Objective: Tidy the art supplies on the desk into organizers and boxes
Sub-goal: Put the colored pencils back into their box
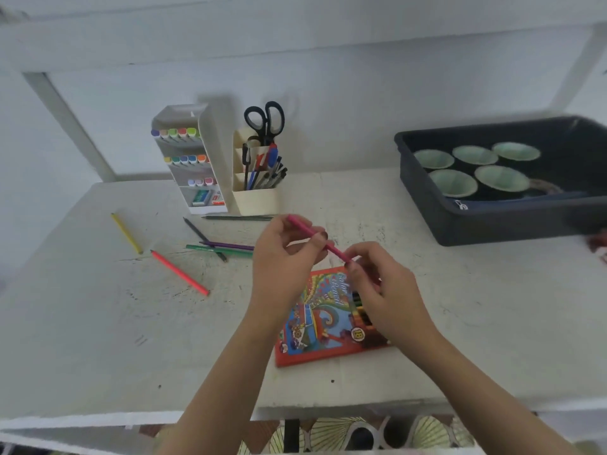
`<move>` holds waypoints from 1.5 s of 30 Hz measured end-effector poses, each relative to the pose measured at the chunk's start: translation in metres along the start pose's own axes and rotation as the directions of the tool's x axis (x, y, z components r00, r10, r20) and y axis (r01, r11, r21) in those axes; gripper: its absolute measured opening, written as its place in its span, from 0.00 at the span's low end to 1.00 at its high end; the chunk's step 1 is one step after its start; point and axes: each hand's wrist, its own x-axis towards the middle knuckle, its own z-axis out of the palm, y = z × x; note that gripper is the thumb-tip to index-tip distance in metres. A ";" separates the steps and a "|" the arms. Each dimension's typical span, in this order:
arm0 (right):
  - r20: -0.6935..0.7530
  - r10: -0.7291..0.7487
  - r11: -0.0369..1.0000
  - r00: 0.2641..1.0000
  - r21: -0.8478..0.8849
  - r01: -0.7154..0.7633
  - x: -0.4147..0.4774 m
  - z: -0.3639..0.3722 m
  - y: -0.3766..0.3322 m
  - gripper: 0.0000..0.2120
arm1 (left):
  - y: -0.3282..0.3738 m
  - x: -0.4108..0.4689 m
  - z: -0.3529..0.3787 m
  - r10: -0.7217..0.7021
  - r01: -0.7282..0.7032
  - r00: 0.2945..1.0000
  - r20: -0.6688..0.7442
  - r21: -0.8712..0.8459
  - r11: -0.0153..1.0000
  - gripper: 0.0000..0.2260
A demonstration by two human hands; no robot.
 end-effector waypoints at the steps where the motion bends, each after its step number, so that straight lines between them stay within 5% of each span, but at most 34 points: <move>1: -0.020 0.008 1.000 1.000 -0.014 -0.008 -0.001 -0.009 0.005 0.11 | -0.008 0.000 0.006 -0.034 0.034 0.999 0.017 0.022 0.999 0.08; 8: -0.079 0.168 0.876 0.983 -0.445 -0.186 -0.009 -0.060 0.058 0.03 | -0.064 -0.002 0.021 -0.133 0.069 0.987 0.092 0.504 0.861 0.18; 13: 0.002 0.253 0.788 0.967 -0.581 -0.205 -0.015 -0.078 0.074 0.04 | -0.088 -0.008 0.025 -0.010 -0.155 0.982 0.190 0.829 0.537 0.18; 37: -0.003 0.084 0.917 0.996 -0.391 -0.079 -0.016 -0.041 0.066 0.13 | -0.087 -0.025 0.027 0.205 -0.343 0.939 0.276 0.735 0.584 0.10; 42: 0.003 0.040 0.890 0.999 -0.455 -0.034 -0.022 -0.041 0.065 0.11 | -0.085 -0.026 0.027 0.199 -0.349 0.937 0.287 0.761 0.547 0.09; 45: 0.020 0.026 0.912 0.999 -0.411 -0.016 -0.026 -0.039 0.065 0.13 | -0.086 -0.029 0.029 0.224 -0.410 0.912 0.345 0.803 0.432 0.10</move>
